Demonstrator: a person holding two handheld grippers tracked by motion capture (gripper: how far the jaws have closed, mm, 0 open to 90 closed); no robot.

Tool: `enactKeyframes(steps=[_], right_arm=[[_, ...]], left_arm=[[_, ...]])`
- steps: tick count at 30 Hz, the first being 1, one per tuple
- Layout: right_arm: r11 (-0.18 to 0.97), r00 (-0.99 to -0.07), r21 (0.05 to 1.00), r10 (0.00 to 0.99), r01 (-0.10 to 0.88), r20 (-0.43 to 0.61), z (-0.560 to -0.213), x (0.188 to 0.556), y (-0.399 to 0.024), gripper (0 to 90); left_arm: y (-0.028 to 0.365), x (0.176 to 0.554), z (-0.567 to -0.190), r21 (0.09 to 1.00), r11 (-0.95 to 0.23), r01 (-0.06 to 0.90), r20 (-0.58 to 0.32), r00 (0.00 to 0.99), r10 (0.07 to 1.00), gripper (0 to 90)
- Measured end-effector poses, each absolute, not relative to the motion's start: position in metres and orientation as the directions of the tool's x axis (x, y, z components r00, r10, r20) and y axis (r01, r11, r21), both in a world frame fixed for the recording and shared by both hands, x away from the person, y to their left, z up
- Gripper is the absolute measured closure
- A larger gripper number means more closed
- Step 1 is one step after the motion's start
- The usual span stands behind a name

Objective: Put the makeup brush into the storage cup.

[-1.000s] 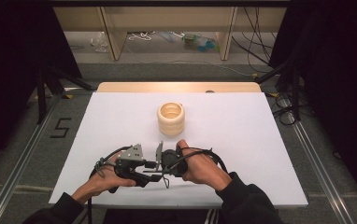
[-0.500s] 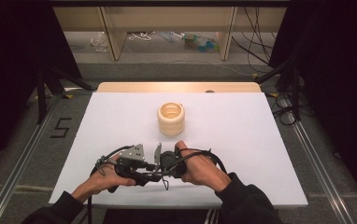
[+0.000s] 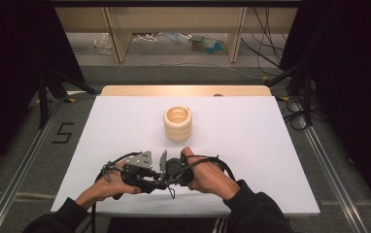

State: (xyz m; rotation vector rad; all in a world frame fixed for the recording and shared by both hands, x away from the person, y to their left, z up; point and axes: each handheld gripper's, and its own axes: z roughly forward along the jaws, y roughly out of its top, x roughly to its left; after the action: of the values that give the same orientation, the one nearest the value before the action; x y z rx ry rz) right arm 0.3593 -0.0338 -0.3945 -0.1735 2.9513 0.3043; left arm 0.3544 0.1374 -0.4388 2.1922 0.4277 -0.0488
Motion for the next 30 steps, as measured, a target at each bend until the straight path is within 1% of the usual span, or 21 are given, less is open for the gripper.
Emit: enactKeyframes(steps=[6,8,9,10,14,15,16,17,18,20,30], right_arm=[[0.971,-0.979,0.195,-0.107,-0.141,-0.176,-0.3942,0.3592,-0.0336,83.2],[0.970,-0.976,0.189,-0.116,-0.151,-0.185,-0.3945,0.3599,-0.0336,83.3],[0.976,-0.980,0.177,-0.099,-0.130,-0.174,-0.3943,0.3584,-0.0339,83.3],[0.978,-0.982,0.172,-0.089,-0.118,-0.169,-0.3938,0.3574,-0.0340,83.3],[0.980,-0.986,0.172,-0.073,-0.099,-0.150,-0.3930,0.3557,-0.0337,83.2],[0.979,-0.984,0.174,-0.082,-0.110,-0.159,-0.3936,0.3562,-0.0337,83.3],[0.979,-0.984,0.173,-0.080,-0.107,-0.159,-0.3935,0.3558,-0.0336,83.3],[0.980,-0.984,0.171,-0.073,-0.101,-0.161,-0.3934,0.3549,-0.0335,83.3],[0.980,-0.984,0.170,-0.076,-0.104,-0.161,-0.3936,0.3552,-0.0335,83.3],[0.970,-0.975,0.190,-0.115,-0.151,-0.188,-0.3947,0.3583,-0.0329,83.3],[0.968,-0.976,0.198,-0.121,-0.156,-0.182,-0.3942,0.3578,-0.0330,83.2]], left_arm=[[0.1360,0.3547,-0.4400,0.766,-0.552,0.331,-0.205,0.938,0.279,69.2],[0.1372,0.3567,-0.4395,0.755,-0.576,0.312,-0.182,0.945,0.273,70.2],[0.1361,0.3558,-0.4402,0.761,-0.561,0.325,-0.200,0.941,0.273,70.5],[0.1363,0.3565,-0.4405,0.757,-0.570,0.319,-0.197,0.943,0.267,70.9],[0.1357,0.3566,-0.4410,0.757,-0.565,0.328,-0.210,0.941,0.265,71.7],[0.1352,0.3566,-0.4415,0.759,-0.560,0.332,-0.215,0.940,0.266,72.0],[0.1356,0.3577,-0.4417,0.756,-0.569,0.325,-0.208,0.942,0.262,72.4],[0.1351,0.3572,-0.4421,0.757,-0.562,0.333,-0.218,0.940,0.262,72.7],[0.1351,0.3574,-0.4423,0.756,-0.564,0.333,-0.219,0.940,0.261,73.1],[0.1350,0.3578,-0.4428,0.756,-0.560,0.338,-0.228,0.939,0.258,73.5],[0.1347,0.3601,-0.4445,0.753,-0.567,0.334,-0.233,0.941,0.246,76.9]])
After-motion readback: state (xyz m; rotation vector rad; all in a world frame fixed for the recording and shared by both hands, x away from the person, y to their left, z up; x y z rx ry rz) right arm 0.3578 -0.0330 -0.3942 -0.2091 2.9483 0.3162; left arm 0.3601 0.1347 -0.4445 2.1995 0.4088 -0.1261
